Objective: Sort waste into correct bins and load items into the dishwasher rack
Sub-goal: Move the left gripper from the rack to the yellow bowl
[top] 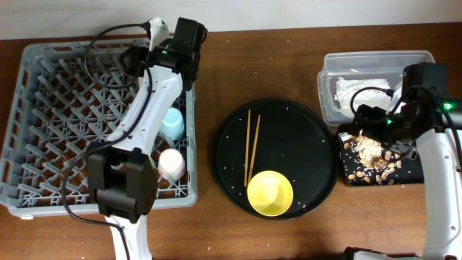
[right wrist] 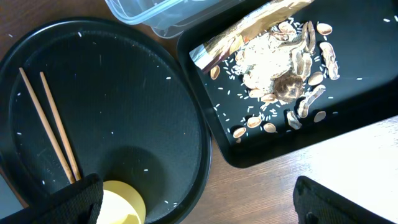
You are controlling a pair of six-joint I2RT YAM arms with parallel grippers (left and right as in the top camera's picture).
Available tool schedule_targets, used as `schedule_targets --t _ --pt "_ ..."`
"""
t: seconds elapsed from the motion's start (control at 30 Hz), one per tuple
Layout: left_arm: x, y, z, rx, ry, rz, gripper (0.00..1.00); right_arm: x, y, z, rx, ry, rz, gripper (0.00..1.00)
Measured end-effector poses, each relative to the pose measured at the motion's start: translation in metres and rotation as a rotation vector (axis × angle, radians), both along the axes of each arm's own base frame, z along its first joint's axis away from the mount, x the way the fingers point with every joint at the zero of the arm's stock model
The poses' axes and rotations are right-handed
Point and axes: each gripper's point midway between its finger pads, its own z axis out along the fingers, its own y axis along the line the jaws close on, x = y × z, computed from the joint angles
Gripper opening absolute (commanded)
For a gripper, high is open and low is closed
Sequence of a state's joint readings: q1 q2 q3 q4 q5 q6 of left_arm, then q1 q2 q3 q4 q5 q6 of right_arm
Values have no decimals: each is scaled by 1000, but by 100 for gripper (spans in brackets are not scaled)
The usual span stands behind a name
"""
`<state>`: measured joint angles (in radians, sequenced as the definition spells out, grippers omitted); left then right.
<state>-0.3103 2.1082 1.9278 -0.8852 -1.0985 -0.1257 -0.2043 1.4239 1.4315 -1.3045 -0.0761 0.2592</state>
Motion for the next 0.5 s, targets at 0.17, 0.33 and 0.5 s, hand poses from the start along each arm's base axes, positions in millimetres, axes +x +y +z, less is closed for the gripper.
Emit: schedule_targets --t 0.17,0.33,0.5 --pt "-7 -69 2 -297 146 -255 71 0 0 0 0 -2 0 99" --pt "-87 -198 -12 -794 463 -620 67 1 0 0 -1 -2 0 98" --pt "-142 -238 -44 -896 690 -675 65 0 0 0 -1 -2 1 99"
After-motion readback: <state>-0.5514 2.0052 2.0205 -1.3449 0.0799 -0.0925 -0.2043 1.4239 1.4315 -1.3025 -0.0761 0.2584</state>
